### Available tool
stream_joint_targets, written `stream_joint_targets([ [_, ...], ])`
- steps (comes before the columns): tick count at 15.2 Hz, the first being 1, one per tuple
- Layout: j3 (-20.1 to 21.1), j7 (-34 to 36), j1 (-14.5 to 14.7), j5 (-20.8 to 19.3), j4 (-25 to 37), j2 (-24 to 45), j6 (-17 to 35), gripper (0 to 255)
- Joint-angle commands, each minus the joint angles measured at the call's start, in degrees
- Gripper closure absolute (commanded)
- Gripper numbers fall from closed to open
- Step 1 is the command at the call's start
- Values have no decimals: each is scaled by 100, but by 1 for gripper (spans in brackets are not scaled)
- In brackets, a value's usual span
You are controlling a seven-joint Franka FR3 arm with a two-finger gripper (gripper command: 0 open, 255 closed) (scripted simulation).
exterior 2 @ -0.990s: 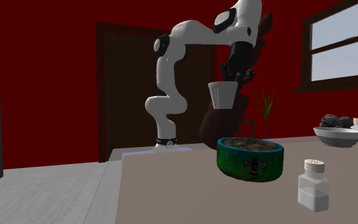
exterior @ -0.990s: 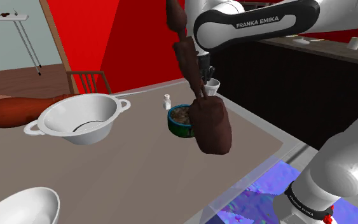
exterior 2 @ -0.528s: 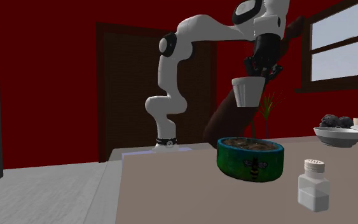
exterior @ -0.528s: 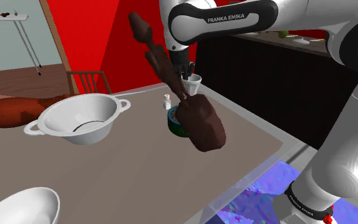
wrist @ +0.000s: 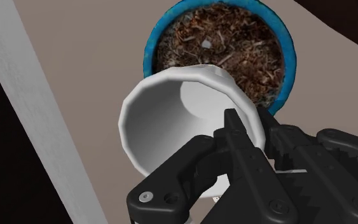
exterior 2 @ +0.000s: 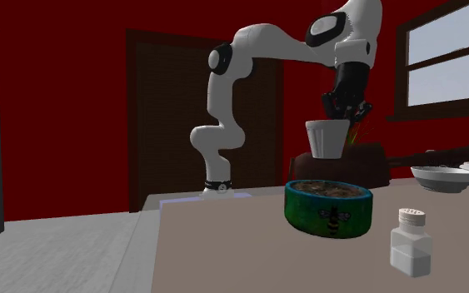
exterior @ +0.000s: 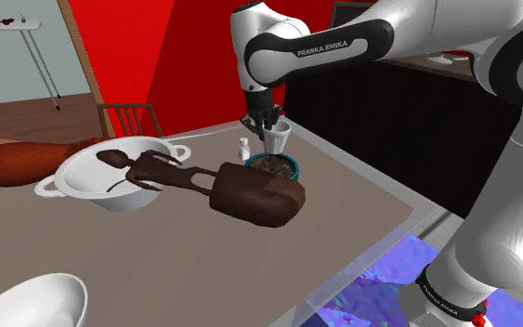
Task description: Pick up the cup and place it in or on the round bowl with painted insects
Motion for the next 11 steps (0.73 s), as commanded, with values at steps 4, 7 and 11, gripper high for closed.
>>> stream_joint_targets([
  [4, -10, 81, -11, -34, -330, 29, 351, 255],
  [7, -17, 137, -14, -66, -508, 71, 561, 255],
  [11, -23, 187, -16, -97, -645, 114, 732, 255],
])
